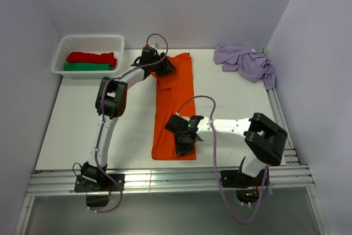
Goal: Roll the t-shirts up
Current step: Fold the tshirt
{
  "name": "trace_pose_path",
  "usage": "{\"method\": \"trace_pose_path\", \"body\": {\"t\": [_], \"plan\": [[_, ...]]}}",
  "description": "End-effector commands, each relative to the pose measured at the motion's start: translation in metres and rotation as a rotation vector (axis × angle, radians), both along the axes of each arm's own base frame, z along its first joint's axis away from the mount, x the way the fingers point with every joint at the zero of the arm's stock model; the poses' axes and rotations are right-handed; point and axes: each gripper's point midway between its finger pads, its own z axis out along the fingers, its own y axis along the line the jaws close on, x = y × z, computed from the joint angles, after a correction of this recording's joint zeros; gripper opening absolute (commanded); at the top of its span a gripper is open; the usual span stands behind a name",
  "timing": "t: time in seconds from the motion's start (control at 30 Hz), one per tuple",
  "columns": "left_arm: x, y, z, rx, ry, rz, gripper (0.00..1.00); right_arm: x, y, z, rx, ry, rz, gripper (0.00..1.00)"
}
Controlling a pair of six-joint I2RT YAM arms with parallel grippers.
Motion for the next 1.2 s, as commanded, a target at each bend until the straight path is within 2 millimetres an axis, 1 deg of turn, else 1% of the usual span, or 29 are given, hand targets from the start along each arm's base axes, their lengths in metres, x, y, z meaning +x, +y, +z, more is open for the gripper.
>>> {"method": "trace_pose_path", "body": {"t": [0.0,0.03,0.13,0.2,0.23,0.33,0.47,0.6,0.7,0.73,0.8,0.83,0.87,1.07,1.17], "plan": [[0.004,0.017,-0.014,0.078,0.017,0.030,0.55,0.003,0.008,0.012,0.001,-0.044,0.034,0.28],[0.004,0.017,-0.013,0.080,0.014,0.031,0.55,0.001,0.010,0.013,0.005,-0.047,0.043,0.25],[0.005,0.017,-0.013,0.077,0.015,0.032,0.55,0.000,0.016,0.020,0.026,-0.060,0.062,0.25],[0.005,0.017,-0.012,0.075,0.015,0.032,0.55,0.001,0.019,0.023,0.031,-0.061,0.061,0.29],[0.005,0.017,-0.013,0.074,0.015,0.033,0.55,0.001,0.019,0.022,0.025,-0.058,0.060,0.33],[0.003,0.017,-0.013,0.072,0.017,0.032,0.54,0.002,0.020,0.023,0.026,-0.057,0.054,0.39],[0.002,0.018,-0.013,0.075,0.016,0.031,0.54,0.001,0.022,0.021,0.051,-0.055,0.033,0.41],[0.002,0.018,-0.012,0.078,0.015,0.028,0.54,0.002,0.024,0.014,0.040,-0.040,0.028,0.40],[0.002,0.018,-0.013,0.079,0.014,0.027,0.54,0.003,0.032,0.015,0.064,-0.044,0.033,0.35],[0.002,0.018,-0.013,0.079,0.014,0.027,0.54,0.003,0.033,0.015,0.069,-0.038,0.037,0.27],[0.002,0.018,-0.014,0.080,0.015,0.026,0.54,0.003,0.035,0.016,0.062,-0.035,0.051,0.16],[0.003,0.018,-0.015,0.080,0.015,0.026,0.54,0.002,0.035,0.015,0.053,-0.029,0.064,0.03],[0.003,0.018,-0.014,0.081,0.014,0.028,0.54,0.002,0.034,0.017,0.040,-0.028,0.072,0.00],[0.008,0.018,-0.013,0.091,0.006,0.029,0.54,-0.003,0.022,0.026,-0.065,-0.058,0.150,0.00],[0.009,0.017,-0.011,0.090,0.002,0.028,0.54,-0.011,0.019,0.022,-0.118,-0.042,0.188,0.00]]}}
